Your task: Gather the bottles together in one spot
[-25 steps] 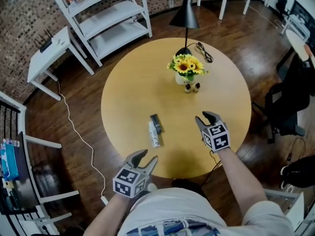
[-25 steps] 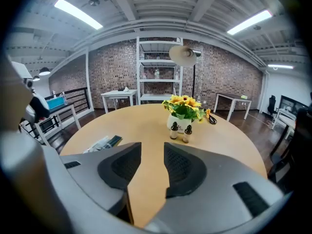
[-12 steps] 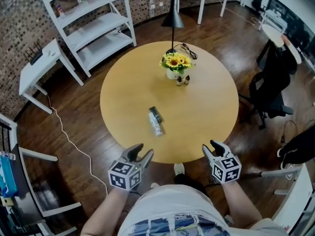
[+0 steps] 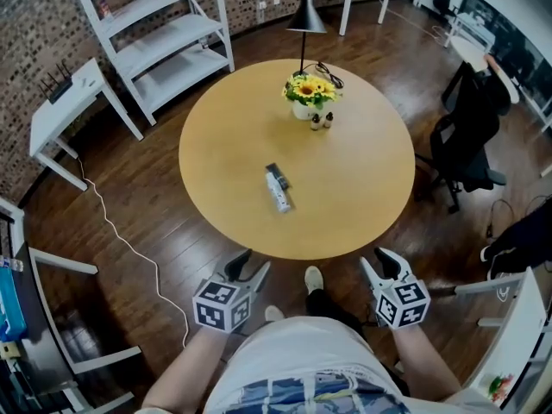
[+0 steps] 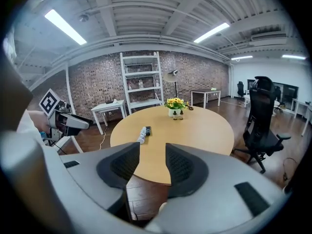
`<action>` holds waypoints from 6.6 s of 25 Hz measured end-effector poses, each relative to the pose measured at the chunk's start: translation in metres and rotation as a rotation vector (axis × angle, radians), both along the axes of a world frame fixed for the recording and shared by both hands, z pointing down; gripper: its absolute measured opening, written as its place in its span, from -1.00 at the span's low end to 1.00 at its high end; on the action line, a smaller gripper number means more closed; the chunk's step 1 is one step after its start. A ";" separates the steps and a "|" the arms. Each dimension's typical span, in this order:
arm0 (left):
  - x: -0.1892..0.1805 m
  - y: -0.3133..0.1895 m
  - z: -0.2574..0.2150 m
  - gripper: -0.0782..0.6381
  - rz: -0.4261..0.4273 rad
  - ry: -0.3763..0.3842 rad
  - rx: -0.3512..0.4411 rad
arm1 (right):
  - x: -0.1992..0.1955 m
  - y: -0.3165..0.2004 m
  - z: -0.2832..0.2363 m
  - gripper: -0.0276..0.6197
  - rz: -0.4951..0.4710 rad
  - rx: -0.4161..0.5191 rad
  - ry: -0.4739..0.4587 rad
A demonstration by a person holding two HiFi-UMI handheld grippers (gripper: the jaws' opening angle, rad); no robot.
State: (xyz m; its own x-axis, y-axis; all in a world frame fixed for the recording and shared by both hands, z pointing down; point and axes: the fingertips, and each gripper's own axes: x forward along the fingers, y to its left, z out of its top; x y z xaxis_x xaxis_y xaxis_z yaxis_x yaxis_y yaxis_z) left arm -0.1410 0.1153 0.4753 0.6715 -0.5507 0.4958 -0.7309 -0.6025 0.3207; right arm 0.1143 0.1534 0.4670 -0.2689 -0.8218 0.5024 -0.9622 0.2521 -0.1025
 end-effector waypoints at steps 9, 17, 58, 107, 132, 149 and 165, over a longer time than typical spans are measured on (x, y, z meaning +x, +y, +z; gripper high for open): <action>-0.008 0.003 0.004 -0.29 -0.050 0.029 -0.025 | -0.021 -0.007 0.010 -0.32 -0.050 -0.020 -0.018; 0.008 -0.032 0.006 -0.29 -0.091 0.006 -0.024 | -0.013 -0.059 0.015 -0.32 -0.117 -0.013 -0.041; 0.107 -0.324 0.214 -0.19 -0.295 -0.584 -0.241 | 0.149 -0.239 0.070 -0.32 -0.280 -0.138 -0.064; 0.170 -0.112 -0.015 -0.43 0.239 -0.301 0.502 | -0.067 -0.183 -0.041 -0.80 -0.500 -0.185 -0.559; 0.054 -0.138 0.012 -0.44 -0.004 0.050 -0.012 | -0.064 -0.387 0.012 -0.79 -0.493 -0.013 0.043; 0.079 -0.181 0.047 -0.44 -0.178 0.047 -0.170 | -0.044 -0.554 0.119 -0.79 -0.457 -0.015 0.120; 0.081 -0.180 0.065 -0.44 -0.181 0.047 -0.221 | -0.045 -0.561 0.126 -0.53 -0.445 0.025 0.154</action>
